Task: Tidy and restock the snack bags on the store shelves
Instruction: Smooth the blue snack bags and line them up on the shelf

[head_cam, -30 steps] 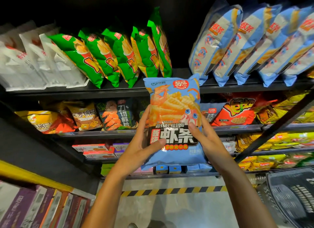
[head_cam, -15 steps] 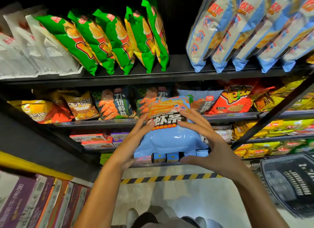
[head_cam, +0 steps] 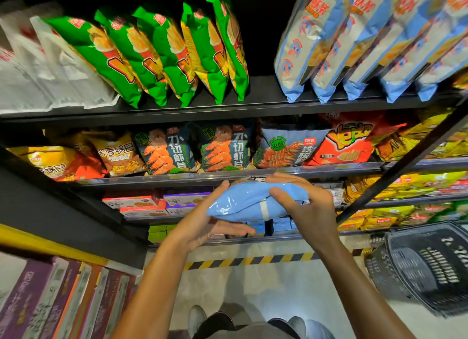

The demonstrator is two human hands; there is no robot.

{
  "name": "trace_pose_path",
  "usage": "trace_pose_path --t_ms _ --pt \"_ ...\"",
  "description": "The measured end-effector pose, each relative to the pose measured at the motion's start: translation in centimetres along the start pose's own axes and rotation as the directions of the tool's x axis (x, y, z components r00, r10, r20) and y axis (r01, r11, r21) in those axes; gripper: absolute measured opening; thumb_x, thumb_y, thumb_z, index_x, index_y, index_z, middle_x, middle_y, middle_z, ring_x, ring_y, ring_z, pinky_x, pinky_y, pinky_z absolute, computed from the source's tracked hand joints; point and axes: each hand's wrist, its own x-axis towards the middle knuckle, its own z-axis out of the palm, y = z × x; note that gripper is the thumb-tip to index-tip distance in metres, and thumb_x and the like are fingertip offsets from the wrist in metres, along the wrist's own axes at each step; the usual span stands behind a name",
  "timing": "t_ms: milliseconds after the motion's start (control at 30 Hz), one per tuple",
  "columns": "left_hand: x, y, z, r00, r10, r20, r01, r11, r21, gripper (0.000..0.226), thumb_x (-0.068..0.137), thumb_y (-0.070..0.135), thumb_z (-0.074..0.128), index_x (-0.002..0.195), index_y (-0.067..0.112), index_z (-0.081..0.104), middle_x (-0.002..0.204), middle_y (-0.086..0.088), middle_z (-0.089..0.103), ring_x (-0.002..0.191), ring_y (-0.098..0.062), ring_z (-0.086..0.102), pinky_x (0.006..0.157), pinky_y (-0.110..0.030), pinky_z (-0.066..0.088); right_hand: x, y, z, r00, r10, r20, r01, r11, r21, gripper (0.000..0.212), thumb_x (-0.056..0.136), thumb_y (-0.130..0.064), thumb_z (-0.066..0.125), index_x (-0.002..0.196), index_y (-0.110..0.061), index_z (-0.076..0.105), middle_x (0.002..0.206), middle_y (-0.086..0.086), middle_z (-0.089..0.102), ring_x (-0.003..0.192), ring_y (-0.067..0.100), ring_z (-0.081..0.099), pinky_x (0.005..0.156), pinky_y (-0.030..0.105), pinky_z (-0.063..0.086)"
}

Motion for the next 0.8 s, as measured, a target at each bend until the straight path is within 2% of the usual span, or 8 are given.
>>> trace_pose_path --t_ms 100,167,233,300,433,567,667,800 --pt "0.0 -0.4 -0.4 0.994 0.054 -0.1 -0.034 0.981 0.19 0.048 0.111 0.048 0.031 0.128 0.023 0.068 0.117 -0.015 0.075 0.099 -0.025 0.075 0.088 -0.042 0.062 0.2 0.1 0.3 0.962 0.236 -0.135 -0.216 0.965 0.146 0.019 0.087 -0.022 0.082 0.07 -0.024 0.073 0.066 -0.021 0.072 0.065 -0.004 0.068 0.062 0.017 0.052" --pt "0.0 -0.6 -1.1 0.968 0.168 -0.185 -0.113 0.955 0.274 0.043 0.106 0.058 0.036 0.13 0.039 0.067 0.128 0.011 0.069 0.116 -0.007 0.065 0.102 -0.044 0.055 0.3 0.2 0.3 0.932 0.316 -0.178 -0.276 0.936 0.217 0.03 0.087 -0.023 0.08 0.062 -0.01 0.069 0.058 -0.008 0.069 0.056 0.004 0.065 0.053 0.021 0.05" --pt "-0.7 -0.1 -1.4 0.957 0.282 -0.071 -0.255 0.931 0.262 0.052 0.093 0.078 0.042 0.135 0.052 0.059 0.14 0.029 0.057 0.134 -0.001 0.051 0.107 -0.04 0.051 0.3 0.1 0.5 0.917 0.346 -0.199 -0.298 0.925 0.236 0.04 0.088 -0.026 0.08 0.058 -0.005 0.064 0.055 0.002 0.066 0.054 0.012 0.063 0.051 0.026 0.048" --pt "-0.5 -0.2 -2.0 0.954 0.301 0.008 -0.293 0.921 0.256 0.067 0.08 0.085 0.055 0.139 0.053 0.056 0.146 0.028 0.052 0.14 -0.004 0.047 0.102 -0.033 0.054 0.4 0.2 0.7 0.905 0.369 -0.211 -0.316 0.916 0.249 0.042 0.088 -0.028 0.08 0.056 -0.008 0.062 0.054 0.003 0.064 0.054 0.014 0.062 0.051 0.027 0.047" --pt "-0.9 -0.2 -0.4 0.888 0.447 0.11 -0.458 0.829 0.323 0.052 0.098 0.036 0.068 0.147 0.034 0.05 0.148 0.018 0.052 0.14 -0.011 0.048 0.098 -0.037 0.056 0.6 0.2 1.2 0.901 0.374 -0.221 -0.312 0.911 0.27 0.033 0.089 -0.025 0.079 0.063 -0.007 0.07 0.059 0.0 0.07 0.056 0.008 0.066 0.052 0.024 0.051" --pt "-0.6 0.0 0.2 0.869 0.495 -0.01 -0.471 0.832 0.294 0.033 0.1 0.035 0.06 0.132 0.026 0.062 0.128 0.012 0.064 0.122 -0.016 0.062 0.088 -0.044 0.061 1.0 0.1 1.1 0.92 0.369 -0.133 -0.329 0.91 0.251 0.03 0.091 -0.02 0.076 0.063 -0.014 0.068 0.056 -0.011 0.067 0.054 0.001 0.064 0.049 0.016 0.046" --pt "-0.4 0.3 0.3 0.86 0.487 -0.15 -0.445 0.861 0.244 0.024 0.101 0.03 0.054 0.117 0.021 0.07 0.107 0.014 0.073 0.101 -0.007 0.068 0.071 -0.022 0.056 1.1 0.3 0.3 0.941 0.328 0.084 -0.339 0.911 0.236 0.007 0.095 -0.019 0.07 0.092 -0.023 0.075 0.082 -0.017 0.077 0.078 0.0 0.072 0.064 0.019 0.052" --pt "-0.1 0.3 0.1 0.84 0.482 -0.251 -0.433 0.872 0.227 0.023 0.106 0.021 0.053 0.115 0.015 0.073 0.103 0.012 0.077 0.095 -0.002 0.071 0.071 -0.018 0.055 0.8 1.0 -1.3 0.931 0.188 0.312 -0.269 0.933 0.24 0.051 0.093 -0.03 0.07 0.142 -0.025 0.057 0.133 -0.013 0.068 0.126 0.012 0.064 0.093 0.034 0.058"
